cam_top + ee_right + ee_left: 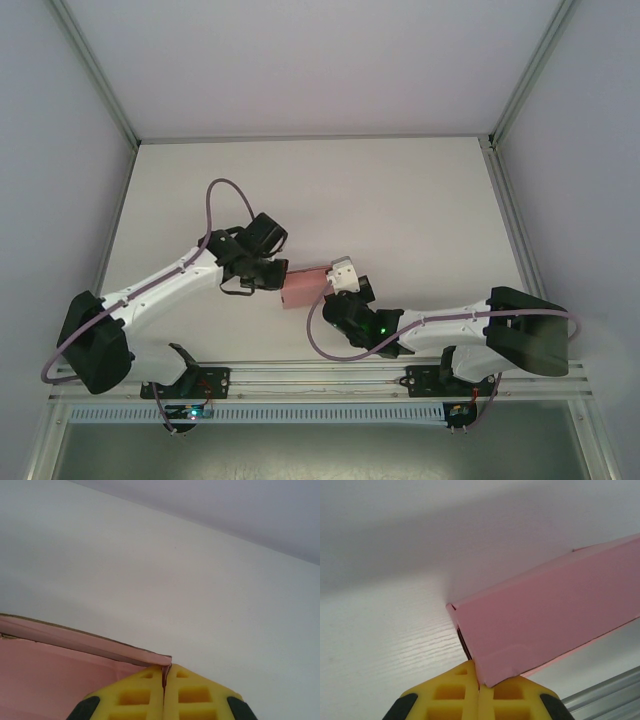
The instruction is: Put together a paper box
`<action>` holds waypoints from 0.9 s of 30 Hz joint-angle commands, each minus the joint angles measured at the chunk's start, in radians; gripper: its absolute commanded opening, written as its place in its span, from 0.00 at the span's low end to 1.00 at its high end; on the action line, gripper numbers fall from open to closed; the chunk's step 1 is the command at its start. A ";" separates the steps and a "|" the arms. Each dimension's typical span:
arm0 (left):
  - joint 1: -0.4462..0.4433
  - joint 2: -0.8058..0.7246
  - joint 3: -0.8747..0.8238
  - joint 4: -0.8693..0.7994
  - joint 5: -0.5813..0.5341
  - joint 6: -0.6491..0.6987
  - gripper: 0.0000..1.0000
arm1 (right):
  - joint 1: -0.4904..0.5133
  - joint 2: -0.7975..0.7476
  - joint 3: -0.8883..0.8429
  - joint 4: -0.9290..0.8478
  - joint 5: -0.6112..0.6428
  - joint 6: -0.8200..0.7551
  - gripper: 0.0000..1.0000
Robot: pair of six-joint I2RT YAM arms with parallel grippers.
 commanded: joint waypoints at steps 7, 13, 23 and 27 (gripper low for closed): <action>-0.033 0.038 -0.209 0.040 0.010 -0.043 0.00 | -0.016 -0.019 -0.044 -0.049 -0.224 0.000 0.12; -0.073 0.001 -0.246 0.137 -0.035 -0.075 0.00 | -0.121 -0.171 -0.062 -0.035 -0.556 0.040 0.57; -0.109 -0.086 -0.276 0.215 -0.124 -0.094 0.00 | -0.248 -0.371 0.017 -0.265 -0.587 0.171 0.98; -0.120 -0.083 -0.267 0.204 -0.149 -0.081 0.00 | -0.413 -0.313 0.033 -0.261 -0.794 0.319 0.98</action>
